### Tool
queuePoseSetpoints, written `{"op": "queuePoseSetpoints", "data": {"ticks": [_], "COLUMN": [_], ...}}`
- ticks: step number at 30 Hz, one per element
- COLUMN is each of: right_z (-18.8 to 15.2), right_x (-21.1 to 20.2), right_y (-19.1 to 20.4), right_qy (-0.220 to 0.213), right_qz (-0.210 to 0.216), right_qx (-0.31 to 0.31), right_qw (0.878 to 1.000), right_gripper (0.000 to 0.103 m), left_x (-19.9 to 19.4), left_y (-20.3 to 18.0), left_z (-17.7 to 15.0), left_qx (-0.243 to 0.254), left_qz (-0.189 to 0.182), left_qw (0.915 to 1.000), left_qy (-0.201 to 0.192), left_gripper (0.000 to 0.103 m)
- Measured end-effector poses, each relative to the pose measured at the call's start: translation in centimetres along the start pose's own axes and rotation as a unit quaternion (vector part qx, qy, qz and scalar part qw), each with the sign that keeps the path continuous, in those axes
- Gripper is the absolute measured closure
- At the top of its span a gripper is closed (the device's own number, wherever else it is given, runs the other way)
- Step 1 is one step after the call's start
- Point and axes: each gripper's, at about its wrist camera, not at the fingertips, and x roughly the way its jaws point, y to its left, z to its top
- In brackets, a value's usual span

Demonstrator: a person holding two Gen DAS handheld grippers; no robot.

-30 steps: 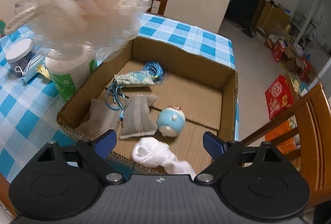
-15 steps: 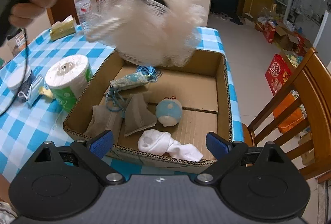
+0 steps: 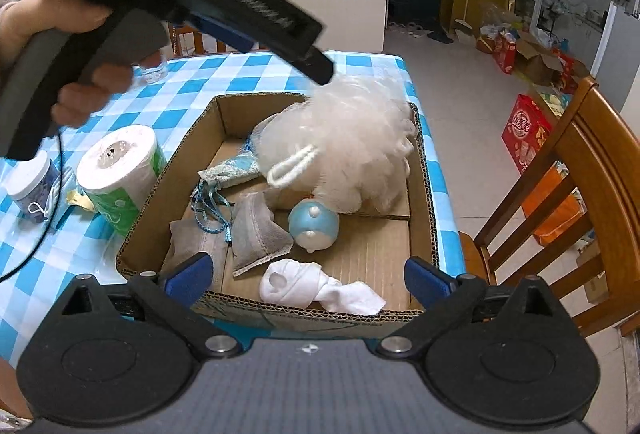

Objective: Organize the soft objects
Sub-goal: 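Move both open tools back over the remaining table items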

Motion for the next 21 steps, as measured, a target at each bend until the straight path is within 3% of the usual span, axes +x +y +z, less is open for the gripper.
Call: {"op": "queuePoseSetpoints", "data": {"ticks": [9, 21], "right_z": [0.2, 0.3], "right_x": [-0.3, -0.9], "right_y": [1.3, 5.0], "right_qy": [-0.002, 0.003], "right_qz": [-0.013, 0.000], "right_qx": [-0.016, -0.034], "right_qw": [1.000, 0.999], "right_gripper": [0.000, 0.000], "left_x": [-3.5, -8.1], "left_y": [-0.2, 0.6], "left_z": [-2.5, -6.9], "left_qx": [0.020, -0.001], "left_qz": [0.030, 0.050], "left_qw": [0.9993, 0.9988], "left_qy": [-0.005, 0.001], "left_gripper": [0.005, 0.005]}}
